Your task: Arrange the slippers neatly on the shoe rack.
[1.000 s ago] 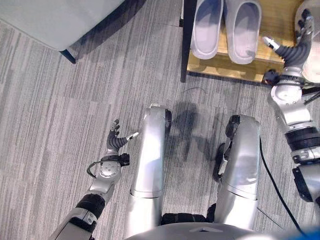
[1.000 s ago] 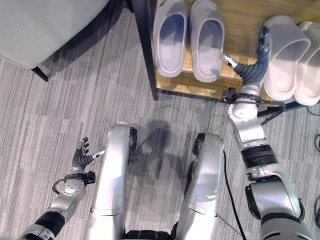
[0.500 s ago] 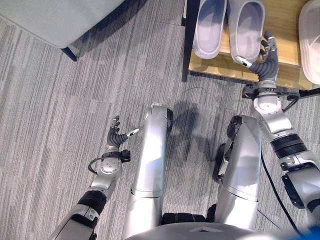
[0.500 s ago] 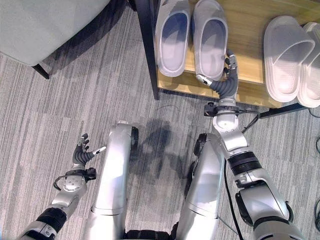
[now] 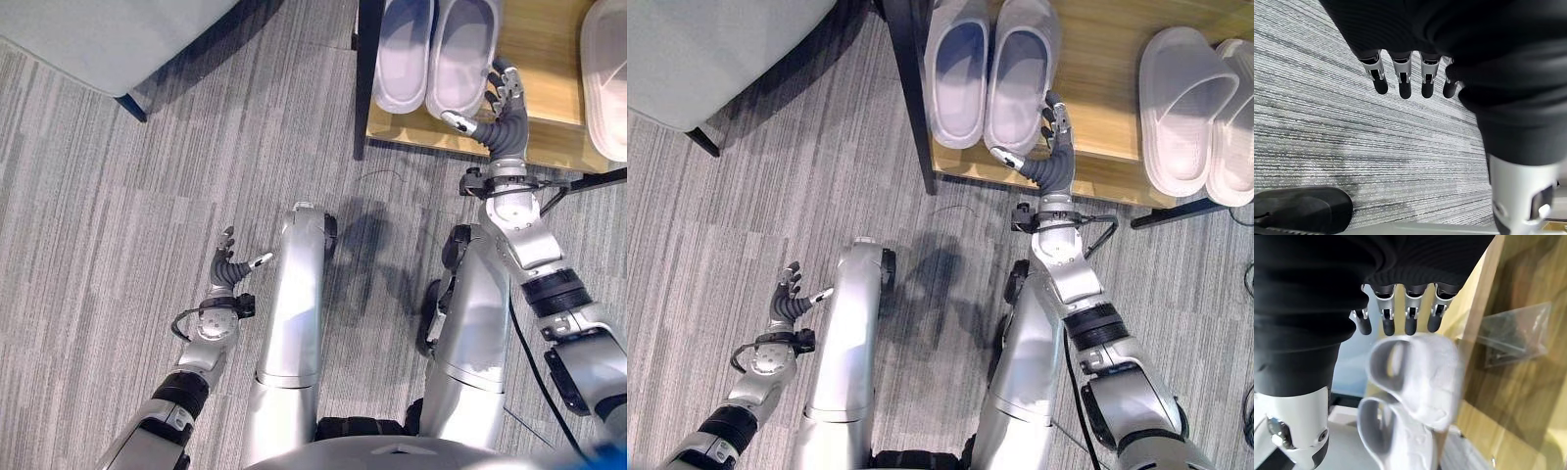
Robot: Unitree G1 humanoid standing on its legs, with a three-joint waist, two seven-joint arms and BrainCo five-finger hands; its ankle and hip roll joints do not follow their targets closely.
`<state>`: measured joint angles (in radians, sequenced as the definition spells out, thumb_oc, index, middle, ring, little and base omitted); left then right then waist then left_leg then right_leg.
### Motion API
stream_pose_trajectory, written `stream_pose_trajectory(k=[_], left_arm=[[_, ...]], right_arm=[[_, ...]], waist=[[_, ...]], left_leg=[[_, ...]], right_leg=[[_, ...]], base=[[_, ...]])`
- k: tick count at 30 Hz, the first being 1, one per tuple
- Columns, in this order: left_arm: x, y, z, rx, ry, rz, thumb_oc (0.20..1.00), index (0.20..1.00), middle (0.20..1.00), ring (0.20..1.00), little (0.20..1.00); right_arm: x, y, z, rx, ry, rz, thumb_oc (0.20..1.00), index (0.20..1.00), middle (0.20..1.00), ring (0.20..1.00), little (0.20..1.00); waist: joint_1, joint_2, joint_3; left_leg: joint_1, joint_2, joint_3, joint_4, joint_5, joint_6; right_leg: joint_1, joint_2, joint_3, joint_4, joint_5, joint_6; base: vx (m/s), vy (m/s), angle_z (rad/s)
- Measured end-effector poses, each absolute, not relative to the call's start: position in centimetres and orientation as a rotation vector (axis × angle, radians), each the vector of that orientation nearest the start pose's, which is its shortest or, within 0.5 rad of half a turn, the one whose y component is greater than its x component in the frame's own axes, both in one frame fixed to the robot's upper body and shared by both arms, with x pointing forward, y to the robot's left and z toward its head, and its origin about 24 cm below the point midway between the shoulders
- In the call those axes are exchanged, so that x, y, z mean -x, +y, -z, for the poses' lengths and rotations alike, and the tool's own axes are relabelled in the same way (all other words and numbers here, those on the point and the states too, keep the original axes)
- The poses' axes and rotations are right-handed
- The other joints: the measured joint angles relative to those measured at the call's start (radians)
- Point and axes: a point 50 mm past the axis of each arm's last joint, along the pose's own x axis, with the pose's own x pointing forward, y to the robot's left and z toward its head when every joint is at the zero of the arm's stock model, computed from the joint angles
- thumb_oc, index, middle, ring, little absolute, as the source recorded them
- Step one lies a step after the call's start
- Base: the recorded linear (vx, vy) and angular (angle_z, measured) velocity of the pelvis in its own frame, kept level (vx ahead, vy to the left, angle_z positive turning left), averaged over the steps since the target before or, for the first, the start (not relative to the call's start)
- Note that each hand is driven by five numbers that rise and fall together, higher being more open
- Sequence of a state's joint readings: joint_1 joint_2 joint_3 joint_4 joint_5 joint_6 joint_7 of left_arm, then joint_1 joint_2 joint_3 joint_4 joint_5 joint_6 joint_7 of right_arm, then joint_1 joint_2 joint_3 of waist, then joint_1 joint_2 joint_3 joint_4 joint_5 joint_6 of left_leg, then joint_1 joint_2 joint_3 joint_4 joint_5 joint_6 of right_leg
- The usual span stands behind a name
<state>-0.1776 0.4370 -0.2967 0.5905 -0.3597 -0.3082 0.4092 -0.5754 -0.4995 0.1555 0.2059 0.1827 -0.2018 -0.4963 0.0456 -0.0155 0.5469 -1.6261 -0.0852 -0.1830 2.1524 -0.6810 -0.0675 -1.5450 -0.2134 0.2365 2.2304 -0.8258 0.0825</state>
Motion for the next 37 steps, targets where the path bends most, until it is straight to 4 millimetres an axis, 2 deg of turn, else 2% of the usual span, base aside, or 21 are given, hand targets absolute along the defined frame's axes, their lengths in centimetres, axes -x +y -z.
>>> stream_pose_trajectory(k=[4,7,9,12,13,15,17,18,20,21,22,23,24,25,26,27,28,29,32,35,37], left_arm=[[-26.2,23.3,1.1,-0.189,0.132,-0.358,1.0,1.0,1.0,1.0,1.0],[-25.8,23.2,1.5,-0.174,0.135,-0.383,1.0,1.0,1.0,1.0,1.0],[-25.6,23.8,1.6,-0.157,0.144,-0.43,1.0,1.0,1.0,1.0,1.0],[-25.8,24.5,2.0,-0.165,0.166,-0.456,1.0,1.0,1.0,1.0,1.0],[-26.0,25.0,2.2,-0.178,0.182,-0.457,1.0,1.0,1.0,1.0,1.0],[-23.5,26.6,4.4,-0.172,0.288,-0.511,1.0,1.0,1.0,1.0,1.0],[-20.2,26.8,8.2,-0.231,0.501,-0.501,1.0,1.0,1.0,1.0,1.0],[-18.6,26.4,9.7,-0.273,0.589,-0.445,1.0,1.0,1.0,1.0,1.0],[-15.5,26.6,11.8,-0.293,0.741,-0.451,1.0,1.0,1.0,1.0,1.0],[-14.8,27.1,12.1,-0.306,0.776,-0.463,1.0,1.0,1.0,1.0,1.0],[-13.7,27.9,12.6,-0.331,0.843,-0.452,1.0,1.0,1.0,1.0,1.0],[-9.8,27.6,14.3,-0.257,1.003,-0.504,1.0,1.0,1.0,1.0,1.0],[-1.5,26.0,16.2,-0.253,1.277,-0.488,1.0,1.0,1.0,1.0,1.0],[-1.9,24.6,16.5,-0.224,1.262,-0.43,1.0,1.0,1.0,1.0,1.0],[-0.9,25.2,16.4,-0.206,1.285,-0.468,1.0,1.0,1.0,1.0,1.0],[-1.1,24.5,16.6,-0.188,1.292,-0.449,1.0,1.0,1.0,1.0,1.0],[-5.7,22.4,16.7,-0.228,1.196,-0.268,1.0,1.0,1.0,1.0,1.0],[-8.8,21.4,16.3,-0.217,1.108,-0.227,1.0,1.0,1.0,1.0,1.0],[-12.5,19.7,15.4,-0.233,0.984,-0.118,1.0,1.0,1.0,1.0,1.0],[-14.1,18.3,15.1,-0.23,0.954,-0.067,1.0,1.0,1.0,1.0,1.0],[-12.6,18.5,15.8,-0.253,1.019,-0.058,1.0,1.0,1.0,1.0,1.0]], right_arm=[[-29.8,-24.5,-18.6,0.296,-0.648,0.626,1.0,1.0,1.0,1.0,1.0],[-23.9,-25.0,-19.5,0.474,-0.8,0.703,1.0,1.0,1.0,1.0,1.0],[-22.1,-25.9,-17.6,0.541,-0.733,0.753,1.0,1.0,1.0,1.0,1.0],[-20.3,-28.5,-9.3,0.642,-0.314,0.777,1.0,1.0,1.0,1.0,1.0],[-18.8,-31.1,-3.8,0.704,-0.031,0.806,1.0,1.0,1.0,1.0,1.0],[-13.8,-34.2,4.5,0.618,0.491,0.965,1.0,1.0,1.0,1.0,1.0],[-10.8,-35.1,7.5,0.517,0.687,1.091,1.0,1.0,1.0,1.0,1.0],[-9.1,-34.4,9.7,0.436,0.836,1.13,1.0,1.0,1.0,1.0,1.0],[-9.8,-31.5,11.6,0.21,0.858,1.107,1.0,1.0,1.0,1.0,1.0],[-10.1,-31.1,11.9,0.178,0.868,1.095,1.0,1.0,1.0,1.0,1.0],[-11.5,-29.6,12.7,0.113,0.924,1.021,1.0,1.0,1.0,1.0,1.0],[-9.7,-24.9,15.3,-0.013,1.128,0.909,1.0,1.0,1.0,1.0,1.0],[1.0,-21.9,17.2,-0.005,1.446,0.843,1.0,1.0,1.0,1.0,1.0],[0.7,-25.0,16.6,0.034,1.4,0.863,1.0,1.0,1.0,1.0,1.0],[0.9,-26.2,16.3,0.086,1.397,0.814,1.0,1.0,1.0,1.0,1.0],[0.6,-25.5,16.5,0.074,1.402,0.753,1.0,1.0,1.0,1.0,1.0],[-0.2,-23.8,17.1,0.058,1.406,0.601,1.0,1.0,1.0,1.0,1.0],[-1.3,-23.4,17.1,0.057,1.385,0.55,1.0,1.0,1.0,1.0,1.0],[-2.1,-22.4,17.3,0.083,1.378,0.422,1.0,1.0,1.0,1.0,1.0],[-2.3,-23.0,17.2,0.082,1.365,0.421,1.0,1.0,1.0,1.0,1.0],[-2.4,-23.1,17.2,0.083,1.363,0.412,1.0,1.0,1.0,1.0,1.0]], waist=[[-0.014,0.0,0.0],[-0.042,-0.006,0.003],[-0.083,-0.027,0.004],[-0.094,-0.032,0.001],[-0.093,-0.03,-0.006],[-0.073,-0.051,-0.156],[-0.063,-0.056,-0.199],[-0.044,-0.071,-0.287],[-0.029,-0.084,-0.39],[-0.025,-0.082,-0.393],[-0.01,-0.083,-0.341],[-0.003,-0.099,-0.242],[0.018,-0.084,-0.558],[0.02,-0.022,-0.567],[0.0,-0.043,-0.552],[-0.008,-0.035,-0.556],[-0.04,-0.015,-0.631],[-0.048,0.017,-0.641],[-0.059,0.03,-0.663],[-0.056,0.034,-0.637],[-0.055,0.023,-0.61]], left_leg=[[-0.001,0.0,0.001,0.004,-0.001,-0.002],[-0.002,0.001,-0.003,0.004,-0.005,-0.01],[0.002,0.001,-0.01,0.003,-0.007,-0.012],[0.031,-0.001,-0.017,-0.068,0.006,-0.015],[0.078,0.022,-0.028,-0.206,0.045,-0.021],[0.146,0.072,-0.005,-0.549,0.186,-0.028],[0.381,0.106,0.025,-0.726,0.205,-0.019],[0.485,0.119,0.036,-0.835,0.21,-0.015],[0.698,0.121,0.051,-1.046,0.254,0.014],[0.718,0.12,0.052,-1.065,0.254,0.015],[0.847,0.134,0.066,-1.168,0.26,0.065],[1.319,0.153,0.068,-1.61,0.517,0.028],[1.409,0.113,0.066,-1.861,0.74,-0.064],[1.456,0.146,0.061,-1.985,0.948,-0.03],[1.646,0.141,0.036,-2.069,0.923,-0.116],[1.736,0.153,0.06,-2.127,0.872,-0.131],[1.823,0.167,0.098,-2.256,0.748,-0.092],[1.819,0.174,0.112,-2.25,0.683,-0.076],[1.801,0.168,0.117,-2.249,0.665,-0.067],[1.78,0.177,0.119,-2.249,0.607,-0.001],[1.778,0.171,0.125,-2.253,0.598,0.015]], right_leg=[[0.0,0.002,0.002,0.002,0.0,0.0],[0.0,0.001,0.0,0.004,-0.001,0.0],[0.003,0.0,-0.006,0.002,-0.001,0.0],[0.04,-0.024,-0.046,-0.075,0.003,0.008],[0.099,-0.05,-0.112,-0.211,0.033,-0.003],[0.172,-0.065,-0.226,-0.54,0.166,-0.016],[0.44,-0.093,-0.314,-0.722,0.177,-0.026],[0.549,-0.106,-0.349,-0.838,0.185,-0.028],[0.773,-0.089,-0.395,-1.063,0.238,-0.025],[0.798,-0.087,-0.403,-1.089,0.24,-0.03],[0.93,-0.057,-0.42,-1.215,0.274,-0.035],[1.382,0.004,-0.474,-1.659,0.552,-0.053],[1.449,0.035,-0.49,-1.922,0.9,0.029],[1.355,0.059,-0.584,-2.017,0.972,0.003],[1.443,0.041,-0.59,-2.103,1.025,0.047],[1.562,0.061,-0.568,-2.233,0.987,0.048],[1.622,0.086,-0.541,-2.326,0.884,0.006],[1.611,0.099,-0.532,-2.325,0.853,-0.014],[1.577,0.093,-0.498,-2.325,0.885,-0.018],[1.553,0.106,-0.499,-2.326,0.911,-0.006],[1.546,0.094,-0.497,-2.331,0.92,-0.002]], base=[[0.0,-0.008,0.0],[-0.01,-0.025,-0.01],[-0.03,0.005,0.01],[-0.18,0.007,0.09],[-0.24,-0.078,0.23],[-0.17,-0.115,0.31],[-0.12,-0.082,0.41],[-0.03,-0.061,0.39],[0.11,-0.091,0.22],[0.29,-0.067,0.07],[0.36,-0.049,-0.28],[0.22,-0.008,0.25],[0.37,-0.028,0.33],[0.4,-0.005,0.49],[0.48,0.005,-0.18],[0.37,0.033,-0.25],[0.24,0.024,-0.2],[0.15,0.008,-0.2],[0.02,-0.018,-0.3],[-0.03,-0.017,0.03],[-0.04,-0.012,-0.04]])
